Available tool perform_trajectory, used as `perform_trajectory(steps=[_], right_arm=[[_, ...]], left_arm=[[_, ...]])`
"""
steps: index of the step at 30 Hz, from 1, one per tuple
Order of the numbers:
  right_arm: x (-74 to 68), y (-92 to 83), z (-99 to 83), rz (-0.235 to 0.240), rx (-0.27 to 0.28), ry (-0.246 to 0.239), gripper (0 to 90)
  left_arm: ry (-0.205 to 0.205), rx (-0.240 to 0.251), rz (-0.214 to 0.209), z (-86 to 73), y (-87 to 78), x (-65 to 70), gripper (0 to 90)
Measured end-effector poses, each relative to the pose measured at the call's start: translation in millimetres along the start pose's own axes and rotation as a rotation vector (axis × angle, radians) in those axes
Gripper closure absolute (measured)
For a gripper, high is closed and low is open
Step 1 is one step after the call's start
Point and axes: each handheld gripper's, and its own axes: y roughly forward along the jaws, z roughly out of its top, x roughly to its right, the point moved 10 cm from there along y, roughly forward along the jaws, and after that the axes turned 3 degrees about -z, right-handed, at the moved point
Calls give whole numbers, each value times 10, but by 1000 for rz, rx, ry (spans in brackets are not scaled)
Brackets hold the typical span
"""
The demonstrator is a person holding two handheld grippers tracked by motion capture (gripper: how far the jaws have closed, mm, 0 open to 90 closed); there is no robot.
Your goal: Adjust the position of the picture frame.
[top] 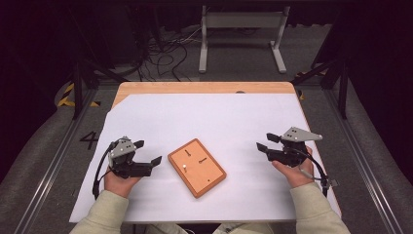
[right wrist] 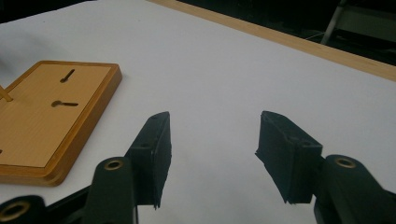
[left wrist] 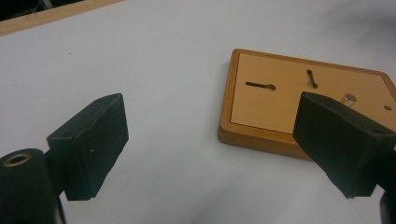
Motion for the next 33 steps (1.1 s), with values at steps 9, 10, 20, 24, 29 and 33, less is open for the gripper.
perform_trajectory(steps=[9,10,20,24,29,33], right_arm=[[2,1,-4,-8,-8,-9,474],[5,-1,1,-9,-4,-9,474],[-9,-25,27,-9,8,-4,462],[-20,-33,35,-13,9,-10,473],[-129,-37,79,19,11,-24,508],[-261,-21,138,52,12,-37,522]], left_arm=[[-9,5,-5,9,0,-6,112],[-6,6,-3,10,-3,-11,112],[-5,9,-3,18,-3,-4,112],[-12,8,-5,18,13,-1,111],[-9,10,-5,24,14,-3,110],[-8,14,-6,31,12,5,110]])
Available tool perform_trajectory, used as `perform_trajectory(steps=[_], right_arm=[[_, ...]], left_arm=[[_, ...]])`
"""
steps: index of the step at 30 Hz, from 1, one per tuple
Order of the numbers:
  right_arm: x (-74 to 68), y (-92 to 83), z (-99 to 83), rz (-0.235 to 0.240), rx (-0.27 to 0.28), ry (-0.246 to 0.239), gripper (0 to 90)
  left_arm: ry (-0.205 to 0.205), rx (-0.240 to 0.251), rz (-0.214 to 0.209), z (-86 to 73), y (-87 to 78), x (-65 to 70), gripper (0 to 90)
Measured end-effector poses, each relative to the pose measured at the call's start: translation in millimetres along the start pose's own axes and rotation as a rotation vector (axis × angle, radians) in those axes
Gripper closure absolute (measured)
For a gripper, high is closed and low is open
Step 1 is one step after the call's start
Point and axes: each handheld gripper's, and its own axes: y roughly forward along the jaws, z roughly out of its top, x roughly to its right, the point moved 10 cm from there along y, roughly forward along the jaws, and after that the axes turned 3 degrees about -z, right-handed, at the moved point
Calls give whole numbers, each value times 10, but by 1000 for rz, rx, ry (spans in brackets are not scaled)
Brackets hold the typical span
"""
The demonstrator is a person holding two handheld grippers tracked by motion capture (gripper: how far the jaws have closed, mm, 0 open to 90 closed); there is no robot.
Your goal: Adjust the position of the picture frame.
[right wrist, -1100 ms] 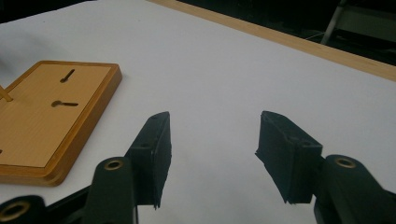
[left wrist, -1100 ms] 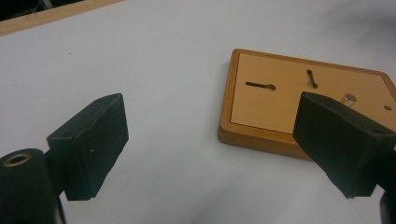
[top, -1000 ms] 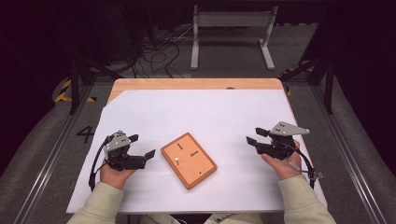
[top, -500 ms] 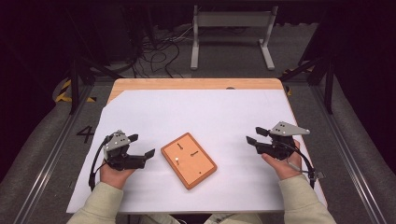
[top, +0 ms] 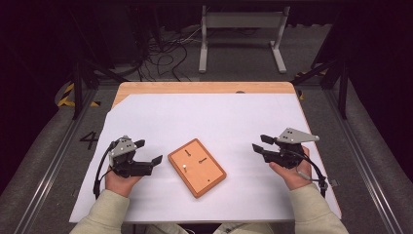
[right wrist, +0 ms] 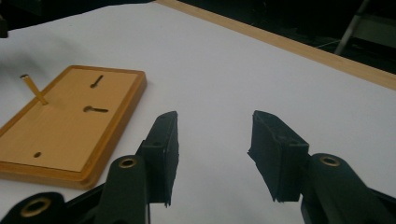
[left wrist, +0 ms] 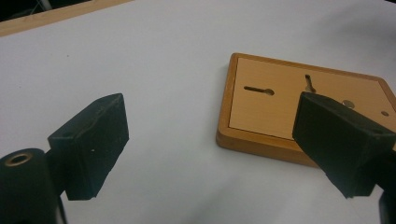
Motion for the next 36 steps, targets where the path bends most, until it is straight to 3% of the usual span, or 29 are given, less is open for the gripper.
perform_trajectory(steps=[4,8,9,11,21,31,36], right_arm=[[-208,62,92,44,0,-32,508],[-320,103,124,69,-3,-45,504],[-420,145,144,91,-6,-58,504],[-459,160,149,100,-10,-62,503],[-961,400,211,208,-48,-138,516],[-1297,554,287,272,-54,-179,517],[-1474,627,288,310,-65,-208,611]], left_arm=[[1,7,-3,10,2,11,110],[5,12,-2,17,5,20,109],[7,9,-3,17,4,24,110],[6,10,-4,17,4,25,109],[6,9,-3,13,1,23,109],[7,4,-3,2,5,20,110],[5,3,3,-18,-14,16,110]])
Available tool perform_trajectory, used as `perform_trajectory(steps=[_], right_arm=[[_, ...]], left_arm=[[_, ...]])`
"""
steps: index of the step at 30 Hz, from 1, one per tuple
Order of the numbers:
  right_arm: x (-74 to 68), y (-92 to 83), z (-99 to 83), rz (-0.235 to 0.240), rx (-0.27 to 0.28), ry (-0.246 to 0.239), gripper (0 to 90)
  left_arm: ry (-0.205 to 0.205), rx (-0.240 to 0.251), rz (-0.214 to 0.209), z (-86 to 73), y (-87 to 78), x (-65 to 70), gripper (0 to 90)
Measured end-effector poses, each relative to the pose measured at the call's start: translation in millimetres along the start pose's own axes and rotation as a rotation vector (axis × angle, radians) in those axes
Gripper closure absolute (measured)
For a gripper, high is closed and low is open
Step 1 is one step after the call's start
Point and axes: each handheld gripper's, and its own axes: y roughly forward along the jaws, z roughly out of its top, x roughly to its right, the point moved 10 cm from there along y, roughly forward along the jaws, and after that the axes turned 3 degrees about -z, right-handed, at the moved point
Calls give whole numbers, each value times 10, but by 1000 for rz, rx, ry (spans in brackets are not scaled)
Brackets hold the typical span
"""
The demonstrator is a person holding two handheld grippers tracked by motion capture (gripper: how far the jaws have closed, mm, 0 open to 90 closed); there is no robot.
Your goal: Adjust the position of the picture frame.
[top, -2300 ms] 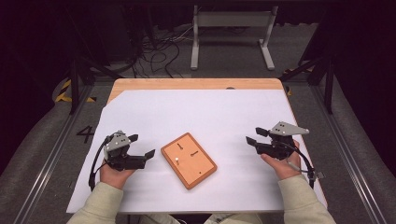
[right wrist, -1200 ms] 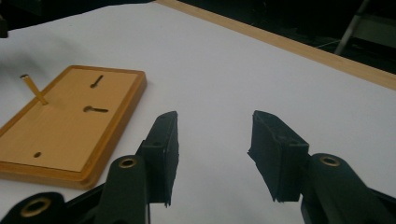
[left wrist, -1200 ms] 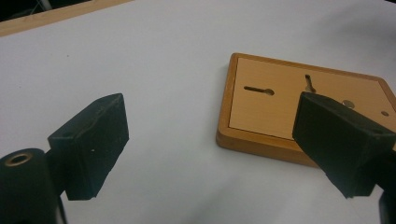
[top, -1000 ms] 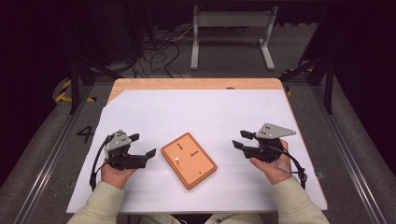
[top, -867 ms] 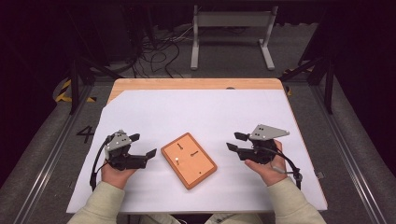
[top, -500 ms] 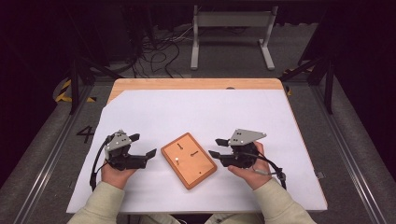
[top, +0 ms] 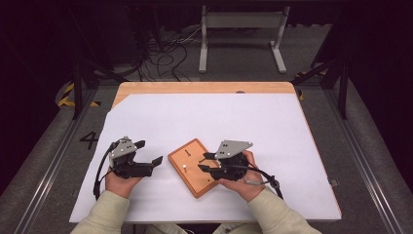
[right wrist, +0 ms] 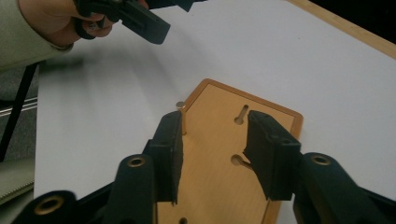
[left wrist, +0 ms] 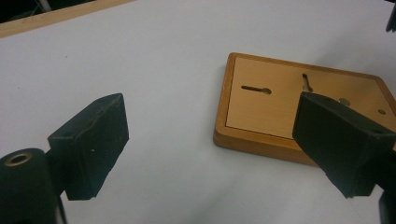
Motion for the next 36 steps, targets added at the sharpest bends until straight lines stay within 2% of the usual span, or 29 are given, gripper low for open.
perform_trajectory(steps=[3,6,11,15,23,26,30,36], right_arm=[[-73,89,-9,24,-21,-17,709],[-139,168,-33,63,-41,-10,898],[-255,257,-103,92,-82,-35,900],[-340,326,-174,125,-122,-38,900],[-598,464,-321,210,-196,-42,900],[-699,501,-362,233,-221,-61,900],[-792,559,-430,242,-261,-82,900],[-821,591,-481,211,-296,-120,900]], left_arm=[[-5,-1,5,-18,-24,-10,111],[-4,-2,10,-23,-34,-20,115],[-10,-8,13,-32,-21,-17,119],[-8,-3,12,-21,-17,-15,120],[-2,-6,5,-19,-7,-18,119],[-1,-5,4,-18,-6,-18,119],[0,-6,4,-18,-6,-17,119],[-4,-1,2,-13,-5,-14,119]])
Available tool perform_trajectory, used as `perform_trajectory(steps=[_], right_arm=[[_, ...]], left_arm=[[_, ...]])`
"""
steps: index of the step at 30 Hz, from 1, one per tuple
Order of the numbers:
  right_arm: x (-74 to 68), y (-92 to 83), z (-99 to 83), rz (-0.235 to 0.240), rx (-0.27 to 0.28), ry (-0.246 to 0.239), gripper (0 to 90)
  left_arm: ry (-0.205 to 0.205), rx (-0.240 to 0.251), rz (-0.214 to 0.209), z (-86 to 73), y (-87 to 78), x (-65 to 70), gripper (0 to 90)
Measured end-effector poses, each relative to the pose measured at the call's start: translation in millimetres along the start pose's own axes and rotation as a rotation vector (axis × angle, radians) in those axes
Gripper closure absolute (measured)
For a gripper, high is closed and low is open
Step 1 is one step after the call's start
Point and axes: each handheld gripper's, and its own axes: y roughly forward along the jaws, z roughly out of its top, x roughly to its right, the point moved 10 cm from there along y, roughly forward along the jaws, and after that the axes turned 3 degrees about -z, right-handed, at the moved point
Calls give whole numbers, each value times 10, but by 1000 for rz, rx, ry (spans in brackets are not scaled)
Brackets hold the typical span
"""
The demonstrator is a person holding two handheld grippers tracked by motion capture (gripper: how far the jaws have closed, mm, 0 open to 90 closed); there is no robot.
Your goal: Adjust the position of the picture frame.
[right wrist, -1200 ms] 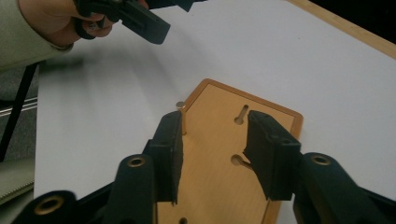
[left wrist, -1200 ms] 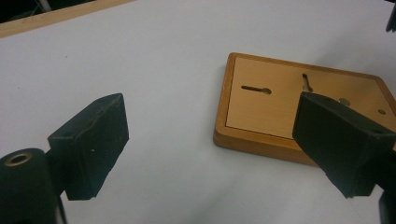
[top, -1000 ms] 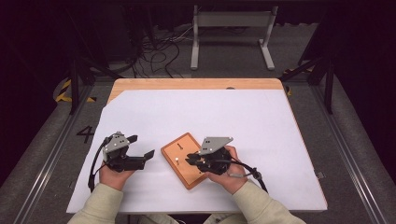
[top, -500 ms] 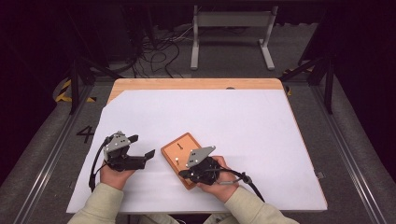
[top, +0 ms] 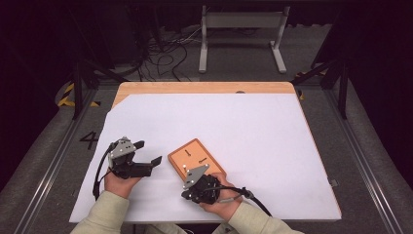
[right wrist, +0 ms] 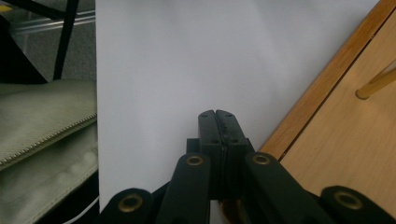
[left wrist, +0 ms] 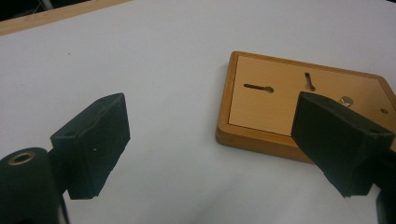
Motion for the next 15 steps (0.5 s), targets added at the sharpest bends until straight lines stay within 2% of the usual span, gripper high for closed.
perform_trajectory(steps=[6,9,10,15], right_arm=[[8,-19,-10,-9,-10,-6,900],[20,-42,-38,-28,-25,-7,900],[38,-67,-71,-58,-47,-23,900],[105,-132,-146,-75,-61,-5,900]], left_arm=[[0,7,-2,9,-4,2,119],[0,8,-4,12,-2,2,119],[-3,10,-5,16,6,5,119],[-6,10,-12,22,20,10,120]])
